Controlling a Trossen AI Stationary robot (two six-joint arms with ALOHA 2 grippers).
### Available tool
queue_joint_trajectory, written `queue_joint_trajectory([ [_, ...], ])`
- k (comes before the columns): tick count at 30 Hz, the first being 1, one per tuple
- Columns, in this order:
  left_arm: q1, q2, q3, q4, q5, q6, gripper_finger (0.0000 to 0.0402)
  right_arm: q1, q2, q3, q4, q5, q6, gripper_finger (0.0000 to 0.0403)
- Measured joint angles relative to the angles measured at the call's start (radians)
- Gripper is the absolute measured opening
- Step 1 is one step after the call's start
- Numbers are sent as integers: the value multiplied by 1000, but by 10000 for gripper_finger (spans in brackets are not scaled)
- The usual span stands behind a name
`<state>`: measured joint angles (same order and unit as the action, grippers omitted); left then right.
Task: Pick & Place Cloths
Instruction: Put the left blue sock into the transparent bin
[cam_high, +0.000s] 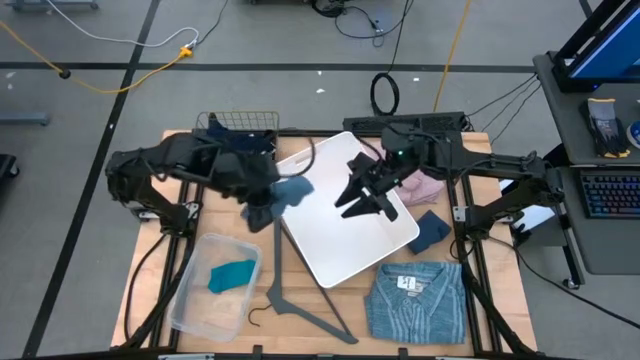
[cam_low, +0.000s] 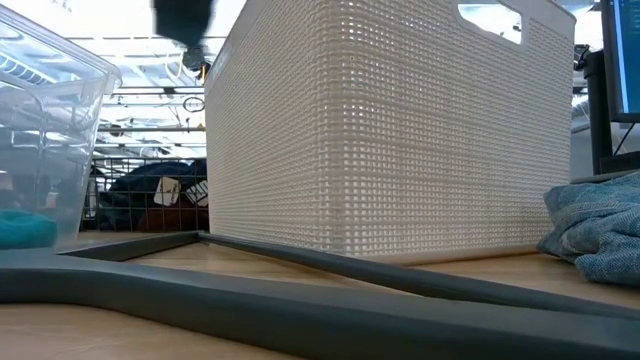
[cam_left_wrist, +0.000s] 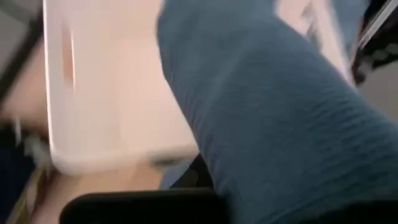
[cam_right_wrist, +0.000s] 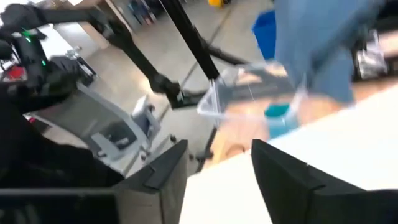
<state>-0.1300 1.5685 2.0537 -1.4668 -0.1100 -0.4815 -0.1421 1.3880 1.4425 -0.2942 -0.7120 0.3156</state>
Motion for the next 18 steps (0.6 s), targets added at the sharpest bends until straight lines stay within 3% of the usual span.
queue_joint_trajectory([
  [3, -47, -14, -1, -106, 28, -126, 3, -3, 0, 0, -36, 4, -14, 196],
  [10, -190, -54, 1, -111, 129, -382, 2, -16, 0, 0, -17, 4, -21, 200],
  [18, -385, -49, -20, -102, 62, -698, 2, -36, 0, 0, 9, 8, -74, 192],
])
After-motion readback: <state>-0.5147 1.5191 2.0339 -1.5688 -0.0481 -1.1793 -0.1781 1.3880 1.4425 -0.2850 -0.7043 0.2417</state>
